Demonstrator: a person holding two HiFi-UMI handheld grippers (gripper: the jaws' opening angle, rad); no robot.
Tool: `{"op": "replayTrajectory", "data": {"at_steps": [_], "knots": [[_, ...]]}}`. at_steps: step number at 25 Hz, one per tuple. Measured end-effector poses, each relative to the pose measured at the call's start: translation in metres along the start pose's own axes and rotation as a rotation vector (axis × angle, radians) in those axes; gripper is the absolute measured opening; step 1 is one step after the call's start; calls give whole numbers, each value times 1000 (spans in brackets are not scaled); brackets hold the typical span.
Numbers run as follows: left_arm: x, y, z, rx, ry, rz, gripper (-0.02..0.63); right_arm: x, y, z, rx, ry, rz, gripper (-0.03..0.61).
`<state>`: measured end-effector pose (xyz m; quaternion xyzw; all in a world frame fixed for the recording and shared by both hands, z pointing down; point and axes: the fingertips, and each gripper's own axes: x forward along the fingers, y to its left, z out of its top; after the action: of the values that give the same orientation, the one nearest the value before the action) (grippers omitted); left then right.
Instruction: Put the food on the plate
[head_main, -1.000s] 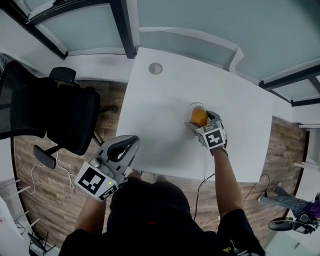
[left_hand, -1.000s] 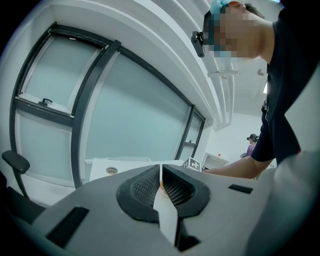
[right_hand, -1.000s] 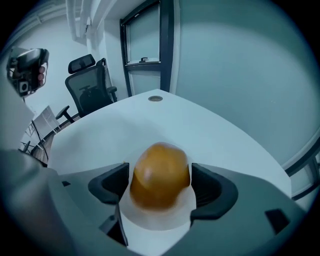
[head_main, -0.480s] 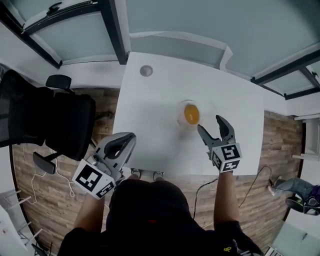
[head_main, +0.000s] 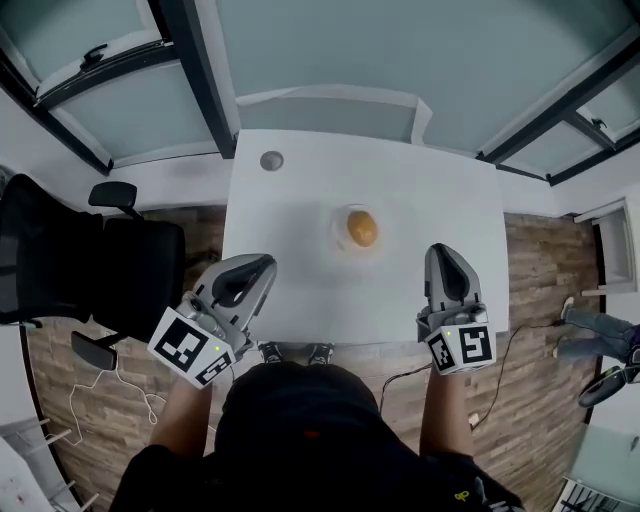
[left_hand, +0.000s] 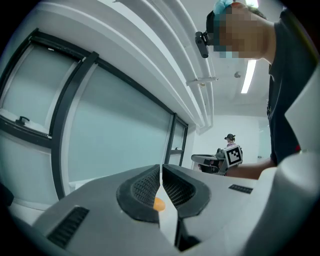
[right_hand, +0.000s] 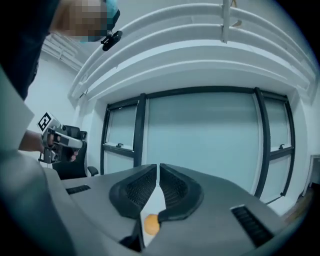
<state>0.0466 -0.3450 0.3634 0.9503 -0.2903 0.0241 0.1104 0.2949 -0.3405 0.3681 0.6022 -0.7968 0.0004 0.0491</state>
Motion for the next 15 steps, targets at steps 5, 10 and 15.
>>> {"op": "replayTrajectory", "data": {"at_steps": [5,10,15], "knots": [[-2,-7,27,49,-49,-27,34,-18,17,47,0,-86,14,34],[-11,-5,51,84,-94,-37,35,-26,41,75,-41,-122,37,34],[-16,-9,64,120,-119,-41,35,-32,51,94,-54,-154,40,34]]}}
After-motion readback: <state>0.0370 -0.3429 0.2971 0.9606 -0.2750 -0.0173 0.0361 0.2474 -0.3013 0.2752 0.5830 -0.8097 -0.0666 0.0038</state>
